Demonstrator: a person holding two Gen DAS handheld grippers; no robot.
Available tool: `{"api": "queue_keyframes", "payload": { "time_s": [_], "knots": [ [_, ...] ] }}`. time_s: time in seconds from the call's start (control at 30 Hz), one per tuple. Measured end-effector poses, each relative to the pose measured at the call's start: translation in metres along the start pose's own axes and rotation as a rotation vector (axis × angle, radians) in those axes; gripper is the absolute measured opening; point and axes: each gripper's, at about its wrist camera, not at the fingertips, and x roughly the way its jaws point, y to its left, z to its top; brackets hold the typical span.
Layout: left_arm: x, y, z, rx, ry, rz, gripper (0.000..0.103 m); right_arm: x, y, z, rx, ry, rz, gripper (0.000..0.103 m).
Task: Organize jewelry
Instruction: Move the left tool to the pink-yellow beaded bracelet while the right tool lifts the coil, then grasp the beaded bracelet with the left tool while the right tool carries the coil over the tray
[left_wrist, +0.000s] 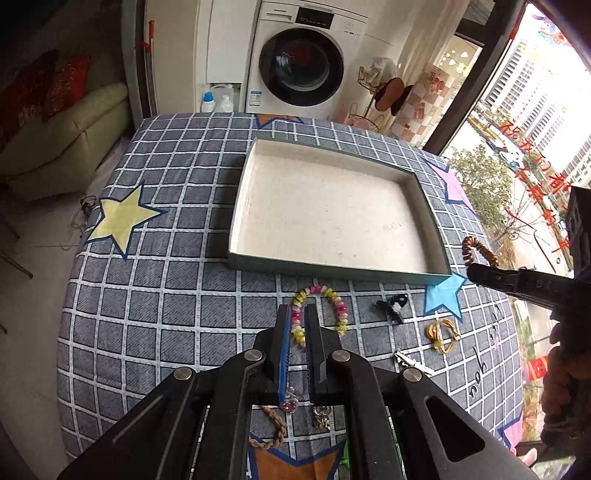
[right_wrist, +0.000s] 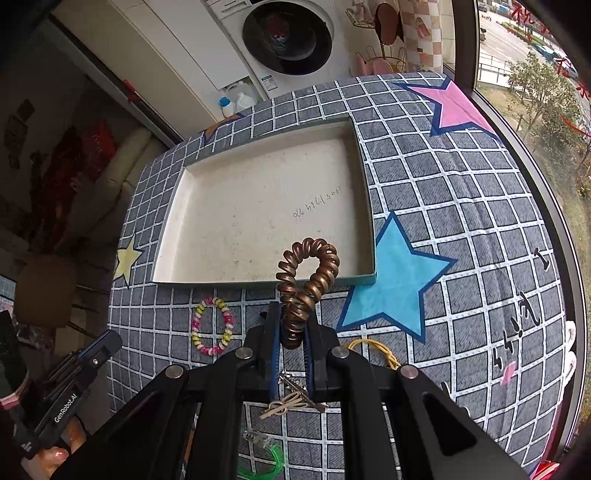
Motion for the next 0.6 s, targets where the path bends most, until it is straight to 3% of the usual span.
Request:
{"api": "queue_keyframes", "payload": {
  "time_s": [0.27, 0.3, 0.33, 0.37, 0.43, 0.6],
  "knots": [
    [0.033, 0.023, -0.033, -0.022, 0.115, 0.134, 0.021, 0.023, 0.0, -0.013, -0.019, 0.073, 0.052, 0.012],
    [0.038, 0.022, -0.033, -0.02, 0.12, 0.126, 0.027, 0.025, -0.001, -0.016, -0.018, 0.082, 0.055, 0.012],
    [0.042, 0.02, -0.032, -0.018, 0.126, 0.12, 0.069, 0.028, -0.001, -0.019, -0.014, 0.09, 0.059, 0.012],
    [0.046, 0.018, -0.03, -0.019, 0.13, 0.133, 0.103, 0.029, -0.002, -0.021, -0.011, 0.096, 0.063, 0.012],
    [0.05, 0.011, -0.026, -0.002, 0.096, 0.153, 0.103, 0.029, -0.002, -0.024, -0.012, 0.1, 0.065, 0.012],
    [0.082, -0.005, -0.012, 0.042, 0.145, 0.156, 0.103, 0.024, -0.001, -0.026, -0.022, 0.088, 0.064, 0.012]
  ]
}}
